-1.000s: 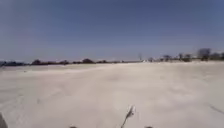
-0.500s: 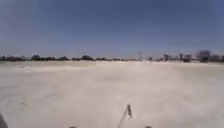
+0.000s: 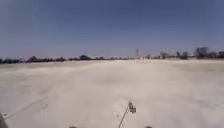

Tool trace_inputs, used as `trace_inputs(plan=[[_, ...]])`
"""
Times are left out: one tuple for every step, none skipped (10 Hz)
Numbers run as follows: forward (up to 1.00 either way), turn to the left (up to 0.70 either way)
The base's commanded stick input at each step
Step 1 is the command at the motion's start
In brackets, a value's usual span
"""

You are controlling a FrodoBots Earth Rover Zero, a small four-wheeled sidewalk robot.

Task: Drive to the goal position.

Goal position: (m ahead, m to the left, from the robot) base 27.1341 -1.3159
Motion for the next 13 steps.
trace_inputs(plan=[[0.7, 0.0], [0.7, 0.0], [0.7, 0.0], [0.7, 0.0], [0.7, 0.0], [0.7, 0.0], [0.7, 0.0], [0.7, 0.0], [0.7, 0.0], [0.7, 0.0], [0.7, 0.0], [0.7, 0.0], [0.7, 0.0]])
